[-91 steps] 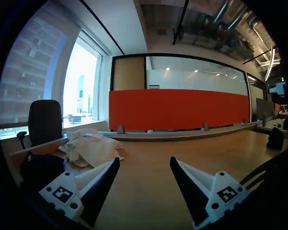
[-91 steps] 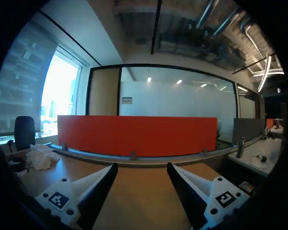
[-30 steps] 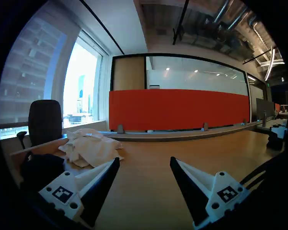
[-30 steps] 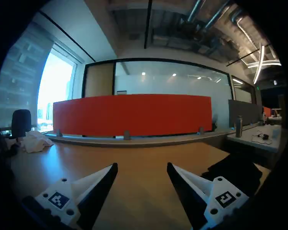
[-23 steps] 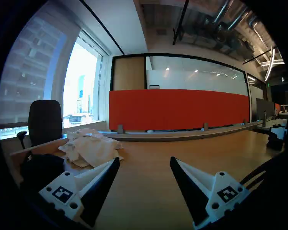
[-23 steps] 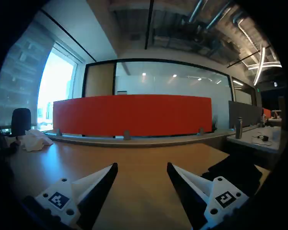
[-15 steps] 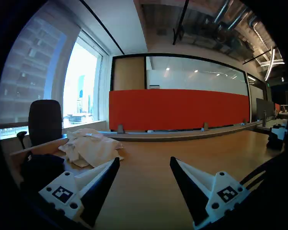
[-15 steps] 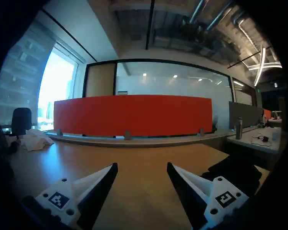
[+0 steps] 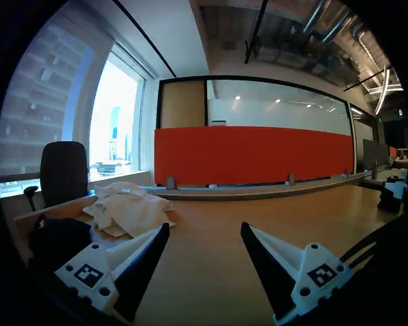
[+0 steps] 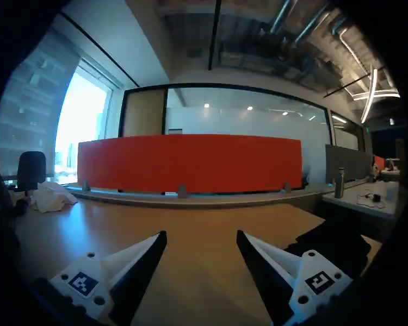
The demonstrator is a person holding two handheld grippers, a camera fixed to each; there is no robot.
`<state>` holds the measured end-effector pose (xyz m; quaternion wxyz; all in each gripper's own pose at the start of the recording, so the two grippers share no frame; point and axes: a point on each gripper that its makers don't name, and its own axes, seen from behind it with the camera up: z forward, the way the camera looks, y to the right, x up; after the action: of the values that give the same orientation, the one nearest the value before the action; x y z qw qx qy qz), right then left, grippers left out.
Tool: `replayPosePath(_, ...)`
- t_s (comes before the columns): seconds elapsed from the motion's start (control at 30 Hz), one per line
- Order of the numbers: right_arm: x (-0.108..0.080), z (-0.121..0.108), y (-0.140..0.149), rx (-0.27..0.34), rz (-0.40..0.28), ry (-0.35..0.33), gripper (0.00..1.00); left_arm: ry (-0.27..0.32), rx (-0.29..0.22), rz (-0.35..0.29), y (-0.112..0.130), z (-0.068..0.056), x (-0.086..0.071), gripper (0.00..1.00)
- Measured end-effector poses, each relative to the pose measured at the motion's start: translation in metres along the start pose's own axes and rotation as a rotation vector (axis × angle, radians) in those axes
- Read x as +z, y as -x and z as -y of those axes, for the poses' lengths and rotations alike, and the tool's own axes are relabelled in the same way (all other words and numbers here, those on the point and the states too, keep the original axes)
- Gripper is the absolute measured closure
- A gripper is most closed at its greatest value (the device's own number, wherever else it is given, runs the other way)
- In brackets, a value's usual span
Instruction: Fold towel
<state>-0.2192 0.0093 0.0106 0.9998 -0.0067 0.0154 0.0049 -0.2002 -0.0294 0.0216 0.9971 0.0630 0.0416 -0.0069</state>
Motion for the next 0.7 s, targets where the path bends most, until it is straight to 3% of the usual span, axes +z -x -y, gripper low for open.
replayPosePath(0.7, 0.0014, -0.0008, 0.0010, 0.000, 0.001, 0.000, 0.01, 0.000, 0.000, 0.000, -0.0009, -0.0002, 0.0001, 0.02)
